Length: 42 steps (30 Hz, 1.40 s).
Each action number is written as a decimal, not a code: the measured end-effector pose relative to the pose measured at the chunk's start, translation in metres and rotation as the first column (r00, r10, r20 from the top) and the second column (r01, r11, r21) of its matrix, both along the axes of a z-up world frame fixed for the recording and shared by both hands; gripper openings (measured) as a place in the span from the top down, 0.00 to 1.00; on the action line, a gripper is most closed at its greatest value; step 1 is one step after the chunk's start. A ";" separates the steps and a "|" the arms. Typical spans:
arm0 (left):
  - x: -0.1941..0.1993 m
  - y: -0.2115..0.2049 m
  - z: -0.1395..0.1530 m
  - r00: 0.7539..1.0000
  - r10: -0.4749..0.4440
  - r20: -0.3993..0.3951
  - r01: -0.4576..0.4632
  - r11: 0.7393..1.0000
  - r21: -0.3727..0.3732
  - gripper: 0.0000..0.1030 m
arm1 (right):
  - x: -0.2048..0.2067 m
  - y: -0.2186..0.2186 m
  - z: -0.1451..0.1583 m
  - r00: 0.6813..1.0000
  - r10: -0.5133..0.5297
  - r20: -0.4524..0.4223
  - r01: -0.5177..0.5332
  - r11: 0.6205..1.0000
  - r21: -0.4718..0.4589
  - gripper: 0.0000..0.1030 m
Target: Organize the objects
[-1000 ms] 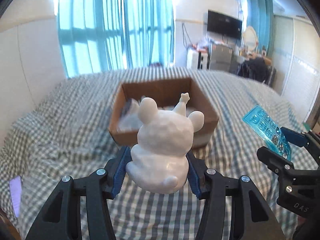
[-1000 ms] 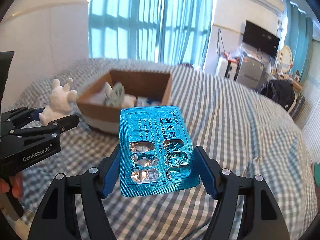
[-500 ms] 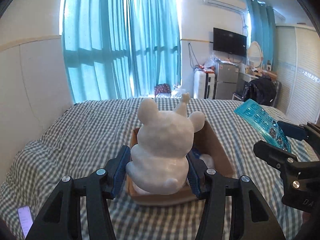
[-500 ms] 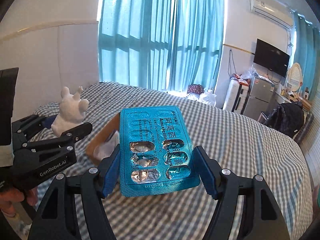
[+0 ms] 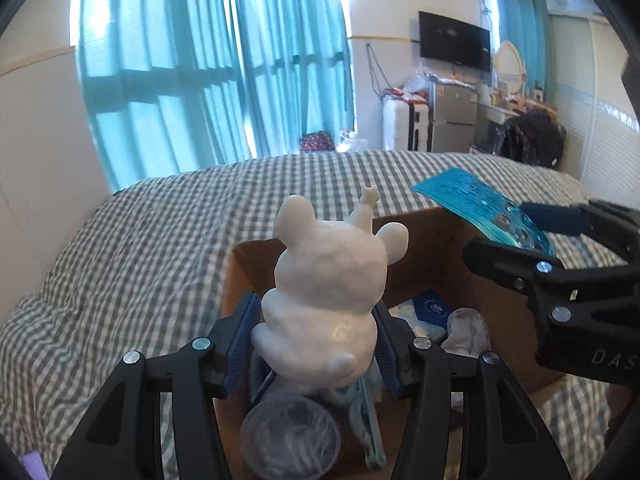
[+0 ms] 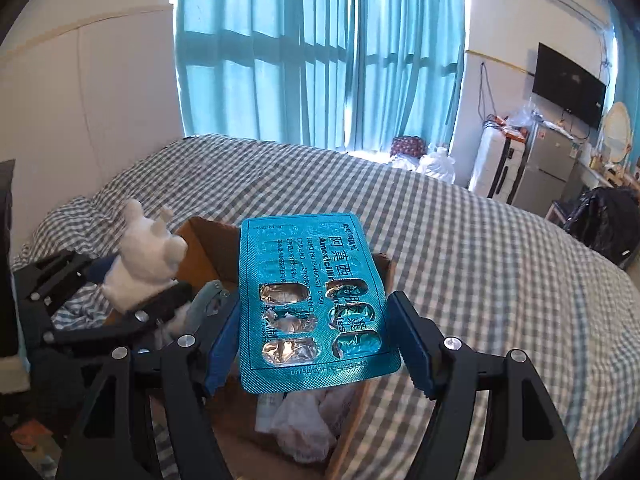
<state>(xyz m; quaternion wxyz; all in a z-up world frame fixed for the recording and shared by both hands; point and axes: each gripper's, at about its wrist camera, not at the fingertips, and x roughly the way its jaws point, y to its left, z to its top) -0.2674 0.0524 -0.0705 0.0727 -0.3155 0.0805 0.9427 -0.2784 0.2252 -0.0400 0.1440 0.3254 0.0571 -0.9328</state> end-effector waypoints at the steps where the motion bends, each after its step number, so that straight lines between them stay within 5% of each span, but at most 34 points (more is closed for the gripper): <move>1: -0.003 0.002 -0.002 1.000 -0.005 0.002 0.005 1.000 -0.004 0.46 | -0.004 0.000 -0.003 1.000 0.002 0.001 -0.002 1.000 -0.004 0.31; 3: -0.007 0.004 -0.004 1.000 -0.025 0.015 0.025 1.000 0.007 0.45 | -0.004 0.002 -0.005 1.000 0.002 -0.004 -0.002 1.000 -0.014 0.31; 7: 0.001 0.008 0.003 1.000 -0.006 -0.017 0.006 1.000 0.001 0.07 | -0.005 0.012 -0.004 1.000 -0.023 -0.004 0.023 0.998 -0.052 0.19; 8: 0.003 0.007 0.006 0.999 0.010 -0.033 -0.010 1.000 -0.005 0.04 | -0.003 0.014 -0.001 0.999 -0.032 -0.008 0.031 0.998 -0.058 0.19; 16: 0.037 -0.001 0.051 0.994 0.056 -0.092 -0.057 0.998 -0.010 0.00 | 0.039 0.019 0.048 0.994 -0.078 -0.075 0.075 0.996 -0.039 0.14; 30: 0.158 -0.023 0.146 0.960 0.076 -0.269 -0.047 0.992 0.113 0.00 | 0.177 0.034 0.149 0.951 -0.146 -0.272 0.132 0.989 -0.067 0.00; 36: 0.193 -0.027 0.151 0.956 0.089 -0.278 -0.044 0.985 0.165 0.00 | 0.217 0.034 0.154 0.935 -0.162 -0.314 0.148 0.987 -0.068 0.00; 42: 0.210 -0.034 0.130 0.954 0.131 -0.270 -0.084 0.980 0.180 0.00 | 0.237 0.040 0.124 0.921 -0.205 -0.331 0.179 0.978 -0.108 0.00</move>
